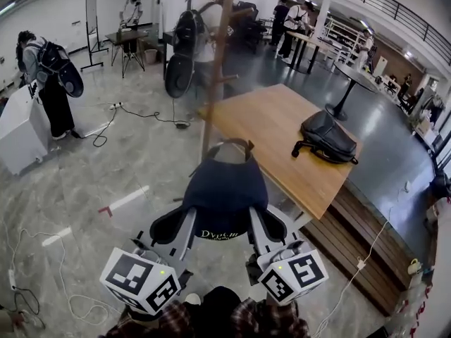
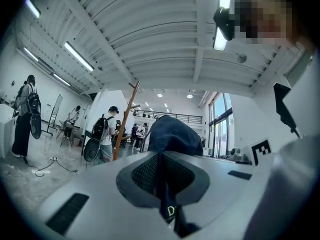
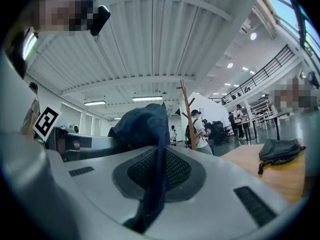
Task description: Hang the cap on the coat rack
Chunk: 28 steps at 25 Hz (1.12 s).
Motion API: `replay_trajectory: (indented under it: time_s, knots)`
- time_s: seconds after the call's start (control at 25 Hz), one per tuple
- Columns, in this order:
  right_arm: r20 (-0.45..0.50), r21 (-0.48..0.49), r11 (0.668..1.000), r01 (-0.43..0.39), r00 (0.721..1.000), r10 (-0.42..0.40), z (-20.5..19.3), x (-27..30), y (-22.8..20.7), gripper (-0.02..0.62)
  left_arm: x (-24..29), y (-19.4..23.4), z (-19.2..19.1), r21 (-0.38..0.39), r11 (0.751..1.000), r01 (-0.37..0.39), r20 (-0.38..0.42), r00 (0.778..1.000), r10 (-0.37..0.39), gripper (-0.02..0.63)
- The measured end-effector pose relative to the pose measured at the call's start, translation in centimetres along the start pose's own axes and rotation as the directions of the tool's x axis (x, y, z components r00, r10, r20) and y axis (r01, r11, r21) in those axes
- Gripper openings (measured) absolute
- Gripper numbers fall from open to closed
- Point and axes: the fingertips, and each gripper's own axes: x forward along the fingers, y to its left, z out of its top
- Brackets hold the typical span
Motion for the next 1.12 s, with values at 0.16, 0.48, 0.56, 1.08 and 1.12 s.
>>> replay_trajectory:
  time_s: [0.16,0.48,0.56,1.08,1.12]
  knots:
    - [-0.039,0.016,0.999,0.031,0.999,-0.03,-1.7,2.8,-3.3,0.02,3.8,2.1,-1.9,-0.037,0.999,0.023,-0.039,0.999,-0.024,0.017]
    - [-0.063,0.03,1.0,0.01,0.998,-0.008,-3.4,12.2,-9.3,0.02,12.2,8.9,-2.5,-0.061,0.998,-0.003,-0.052,0.999,-0.001,0.017]
    - [-0.057,0.03,1.0,0.002,0.998,0.0,-3.2,14.6,-11.8,0.02,15.3,10.1,-2.5,-0.058,0.998,-0.004,-0.05,0.999,0.001,0.018]
    - [0.002,-0.017,0.99,-0.141,0.99,0.141,3.1,26.9,-28.3,0.02,34.7,13.1,2.2,-0.015,0.996,-0.089,0.051,0.995,0.089,0.018]
    - [0.005,-0.019,0.988,-0.154,0.988,0.154,3.4,27.6,-28.9,0.02,35.4,13.3,2.5,-0.01,0.995,-0.097,0.058,0.994,0.097,0.018]
